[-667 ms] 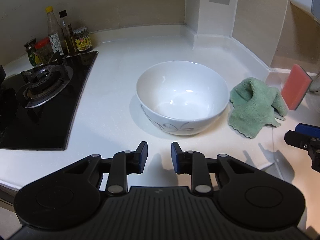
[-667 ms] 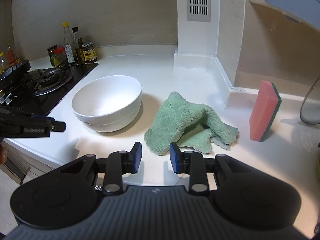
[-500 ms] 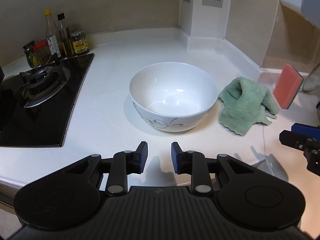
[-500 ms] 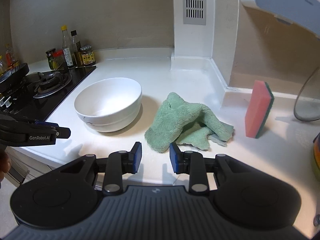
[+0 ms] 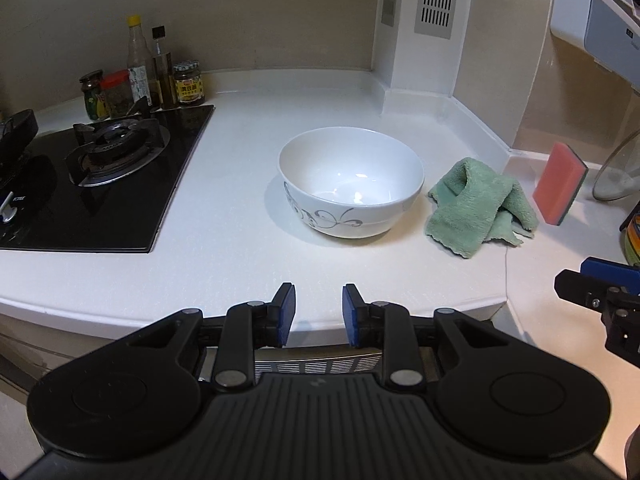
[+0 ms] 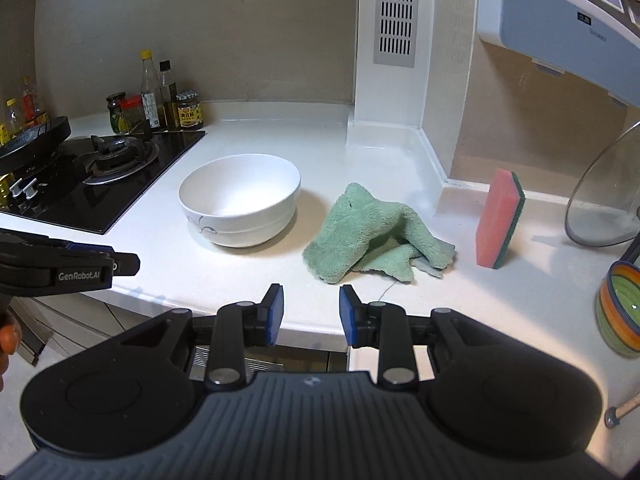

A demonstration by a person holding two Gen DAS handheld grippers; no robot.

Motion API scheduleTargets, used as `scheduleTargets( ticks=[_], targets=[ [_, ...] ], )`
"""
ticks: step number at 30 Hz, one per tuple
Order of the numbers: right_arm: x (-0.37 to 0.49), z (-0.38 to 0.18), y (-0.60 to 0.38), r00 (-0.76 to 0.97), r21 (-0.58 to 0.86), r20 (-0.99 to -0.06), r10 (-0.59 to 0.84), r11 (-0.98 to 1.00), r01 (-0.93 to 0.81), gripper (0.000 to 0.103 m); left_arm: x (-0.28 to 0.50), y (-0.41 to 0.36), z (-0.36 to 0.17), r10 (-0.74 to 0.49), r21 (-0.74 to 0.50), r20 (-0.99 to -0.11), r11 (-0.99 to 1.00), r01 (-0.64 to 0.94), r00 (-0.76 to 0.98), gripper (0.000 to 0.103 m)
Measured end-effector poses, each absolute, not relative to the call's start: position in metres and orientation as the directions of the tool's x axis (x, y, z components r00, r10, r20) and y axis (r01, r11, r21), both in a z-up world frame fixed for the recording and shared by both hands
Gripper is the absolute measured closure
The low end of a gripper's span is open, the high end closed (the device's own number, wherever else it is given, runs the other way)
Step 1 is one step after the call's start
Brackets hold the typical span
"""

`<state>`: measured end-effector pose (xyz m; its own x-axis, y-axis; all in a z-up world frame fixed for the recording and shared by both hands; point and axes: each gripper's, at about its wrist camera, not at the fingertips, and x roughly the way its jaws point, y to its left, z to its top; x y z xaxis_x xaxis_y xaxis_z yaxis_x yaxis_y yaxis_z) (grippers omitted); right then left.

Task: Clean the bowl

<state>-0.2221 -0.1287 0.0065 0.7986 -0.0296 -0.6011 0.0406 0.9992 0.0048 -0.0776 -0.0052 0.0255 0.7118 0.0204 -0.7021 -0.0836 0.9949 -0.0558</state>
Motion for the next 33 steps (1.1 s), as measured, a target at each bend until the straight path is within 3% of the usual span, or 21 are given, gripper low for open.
scheduleTargets(
  ticks=[16, 33],
  targets=[
    [-0.232, 0.011, -0.136, 0.827, 0.006, -0.561, 0.023, 1.000, -0.024, 0.077, -0.094, -0.022, 0.033, 0.074, -0.022, -0.694, 0.992, -0.124, 0.716, 0.072],
    [-0.236, 0.007, -0.139, 0.828, 0.017, -0.560, 0.019, 1.000, -0.011, 0.077, -0.092, -0.021, 0.028, 0.038, -0.063, -0.708, 0.991, -0.117, 0.706, 0.072]
  ],
)
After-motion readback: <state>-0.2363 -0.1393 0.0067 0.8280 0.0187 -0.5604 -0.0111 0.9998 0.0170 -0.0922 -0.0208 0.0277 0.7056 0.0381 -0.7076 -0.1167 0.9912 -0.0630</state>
